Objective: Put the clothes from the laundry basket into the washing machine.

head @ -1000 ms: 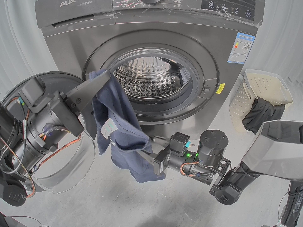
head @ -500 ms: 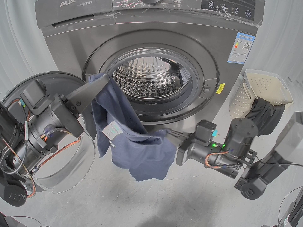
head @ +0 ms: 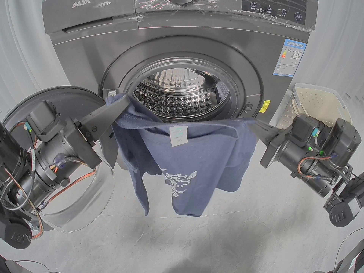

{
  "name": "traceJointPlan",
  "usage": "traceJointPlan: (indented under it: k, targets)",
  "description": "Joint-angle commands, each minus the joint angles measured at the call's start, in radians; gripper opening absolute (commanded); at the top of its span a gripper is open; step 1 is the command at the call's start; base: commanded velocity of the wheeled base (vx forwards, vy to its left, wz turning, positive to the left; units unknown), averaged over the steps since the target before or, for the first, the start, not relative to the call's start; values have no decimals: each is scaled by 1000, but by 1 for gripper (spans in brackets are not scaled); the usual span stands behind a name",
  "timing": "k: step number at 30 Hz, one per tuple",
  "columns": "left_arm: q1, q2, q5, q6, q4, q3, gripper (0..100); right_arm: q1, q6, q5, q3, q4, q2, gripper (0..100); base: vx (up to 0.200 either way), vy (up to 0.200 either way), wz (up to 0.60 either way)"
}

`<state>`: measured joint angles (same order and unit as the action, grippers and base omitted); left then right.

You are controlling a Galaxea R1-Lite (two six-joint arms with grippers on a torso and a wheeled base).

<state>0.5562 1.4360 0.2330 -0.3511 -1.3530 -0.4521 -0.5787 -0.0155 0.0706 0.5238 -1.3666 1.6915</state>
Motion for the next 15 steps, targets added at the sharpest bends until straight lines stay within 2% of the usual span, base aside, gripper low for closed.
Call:
traceJointPlan:
  k: [1, 3, 8, 10, 15]
  targets:
    - [-15, 0, 0, 6, 11, 20, 0, 20, -4, -35, 8, -3, -79, 0, 0, 0, 0]
    - [-39, 6, 2, 35, 29, 30, 0, 22, -21, -77, 30, 7, -87, 0, 0, 0, 0]
    - [-85, -3, 5, 101, 89, 35, 0, 26, -27, -91, 71, 3, -93, 0, 0, 0, 0]
    - [-84, -11, 5, 110, 92, 39, 0, 30, -27, -92, 76, 1, -98, 0, 0, 0, 0]
    - [-78, -15, 5, 112, 84, 30, 0, 53, -27, -94, 88, 3, -108, 0, 0, 0, 0]
